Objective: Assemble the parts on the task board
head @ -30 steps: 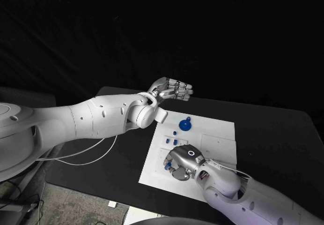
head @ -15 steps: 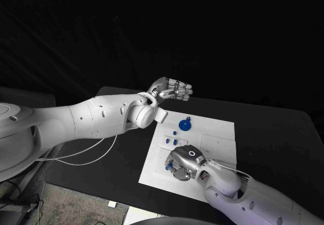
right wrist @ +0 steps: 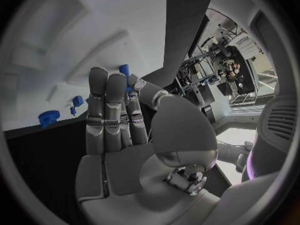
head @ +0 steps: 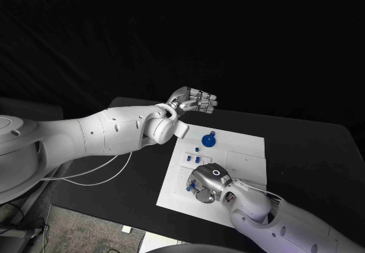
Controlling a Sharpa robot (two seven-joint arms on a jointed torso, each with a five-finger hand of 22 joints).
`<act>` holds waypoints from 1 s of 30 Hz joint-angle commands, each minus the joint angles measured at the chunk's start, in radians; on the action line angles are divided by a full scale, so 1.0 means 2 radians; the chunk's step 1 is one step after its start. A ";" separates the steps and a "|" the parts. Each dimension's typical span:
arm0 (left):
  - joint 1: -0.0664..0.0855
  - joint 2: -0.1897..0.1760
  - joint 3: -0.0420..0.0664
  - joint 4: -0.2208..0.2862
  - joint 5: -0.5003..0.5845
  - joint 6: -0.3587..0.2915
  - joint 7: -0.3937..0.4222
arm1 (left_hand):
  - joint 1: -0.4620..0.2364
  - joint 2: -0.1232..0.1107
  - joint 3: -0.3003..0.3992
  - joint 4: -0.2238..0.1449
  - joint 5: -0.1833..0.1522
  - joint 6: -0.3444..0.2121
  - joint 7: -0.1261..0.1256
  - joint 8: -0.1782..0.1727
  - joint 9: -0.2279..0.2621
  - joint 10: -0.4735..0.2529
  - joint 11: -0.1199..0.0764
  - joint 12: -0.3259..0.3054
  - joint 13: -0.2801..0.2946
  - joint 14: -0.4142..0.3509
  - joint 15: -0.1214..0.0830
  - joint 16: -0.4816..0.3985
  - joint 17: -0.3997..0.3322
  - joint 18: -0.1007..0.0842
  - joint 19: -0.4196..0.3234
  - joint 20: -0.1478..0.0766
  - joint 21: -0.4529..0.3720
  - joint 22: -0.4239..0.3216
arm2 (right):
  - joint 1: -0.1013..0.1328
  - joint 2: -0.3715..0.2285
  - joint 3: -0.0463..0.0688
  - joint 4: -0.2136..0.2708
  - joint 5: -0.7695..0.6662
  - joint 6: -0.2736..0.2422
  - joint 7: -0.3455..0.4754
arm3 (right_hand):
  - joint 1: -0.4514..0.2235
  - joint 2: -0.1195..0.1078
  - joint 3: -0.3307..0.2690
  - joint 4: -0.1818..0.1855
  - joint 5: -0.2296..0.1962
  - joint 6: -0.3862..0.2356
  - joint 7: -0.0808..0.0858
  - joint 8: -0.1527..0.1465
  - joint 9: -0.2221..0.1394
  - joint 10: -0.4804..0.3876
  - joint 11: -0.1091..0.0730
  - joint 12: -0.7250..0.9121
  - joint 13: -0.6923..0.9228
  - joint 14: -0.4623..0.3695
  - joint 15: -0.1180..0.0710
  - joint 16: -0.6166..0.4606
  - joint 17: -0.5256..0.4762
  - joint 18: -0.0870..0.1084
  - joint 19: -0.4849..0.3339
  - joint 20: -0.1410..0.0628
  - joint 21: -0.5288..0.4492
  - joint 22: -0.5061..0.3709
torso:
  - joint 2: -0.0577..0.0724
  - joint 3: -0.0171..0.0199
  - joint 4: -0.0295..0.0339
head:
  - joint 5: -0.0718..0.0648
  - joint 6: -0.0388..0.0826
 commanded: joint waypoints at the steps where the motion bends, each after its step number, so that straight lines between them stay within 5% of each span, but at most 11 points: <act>1: 0.001 0.001 0.000 0.001 0.002 0.007 0.003 | 0.001 0.000 0.000 -0.002 0.001 -0.001 0.001 -0.002 -0.001 0.000 -0.002 -0.001 0.000 -0.002 0.001 -0.001 0.000 0.009 0.003 0.001 0.002 0.000 | 0.000 0.002 0.000 -0.001 -0.008 0.010 -0.002 | -0.002 0.004 0.002 -0.002 0.001 0.003 0.000 0.003 0.000 0.026 -0.022 0.001 0.000 0.001 -0.003 -0.003 0.001 0.005 0.002 -0.001 -0.004 0.003 | 0.000 -0.0001 -0.0001 | 0.000 0.000; 22: 0.001 0.003 0.000 0.001 0.002 0.009 0.001 | 0.002 0.000 0.000 -0.002 0.000 -0.002 0.001 -0.002 -0.001 -0.001 -0.001 -0.001 0.000 -0.003 0.001 -0.001 0.000 0.009 0.002 0.002 0.002 -0.001 | 0.000 0.016 -0.005 0.005 -0.013 0.031 -0.002 | -0.007 0.002 0.006 -0.002 0.003 -0.002 0.002 0.003 0.000 0.021 -0.020 0.002 0.001 -0.001 -0.001 -0.004 -0.002 0.007 -0.001 0.002 -0.008 0.007 | 0.000 -0.0002 -0.0002 | -0.001 -0.002; 26: 0.001 0.002 0.000 0.001 0.002 0.009 0.001 | 0.002 0.000 0.000 -0.002 0.000 -0.002 0.001 -0.002 -0.001 -0.001 -0.001 -0.001 0.000 -0.003 0.001 -0.001 0.000 0.009 0.002 0.002 0.002 -0.001 | 0.000 0.016 -0.006 0.003 -0.006 0.032 0.001 | -0.015 -0.007 -0.010 0.001 0.039 -0.012 0.005 0.002 -0.001 0.007 -0.016 0.001 0.000 -0.002 0.002 -0.004 -0.003 0.008 -0.003 0.004 -0.010 0.008 | 0.000 0.0000 -0.0001 | -0.001 -0.002; 30: 0.001 0.002 0.000 0.001 0.002 0.009 0.000 | 0.002 0.000 0.000 -0.002 0.000 -0.002 0.001 -0.002 -0.001 -0.001 -0.001 -0.001 0.000 -0.003 0.001 -0.001 0.000 0.009 0.002 0.002 0.002 -0.001 | 0.000 0.015 -0.006 0.002 0.000 0.031 0.003 | -0.022 -0.010 -0.035 0.002 0.053 -0.033 0.009 0.002 -0.003 -0.017 -0.009 0.001 0.000 -0.005 0.007 -0.002 -0.004 0.010 -0.003 0.009 -0.015 0.006 | 0.000 0.0002 -0.0004 | -0.001 -0.002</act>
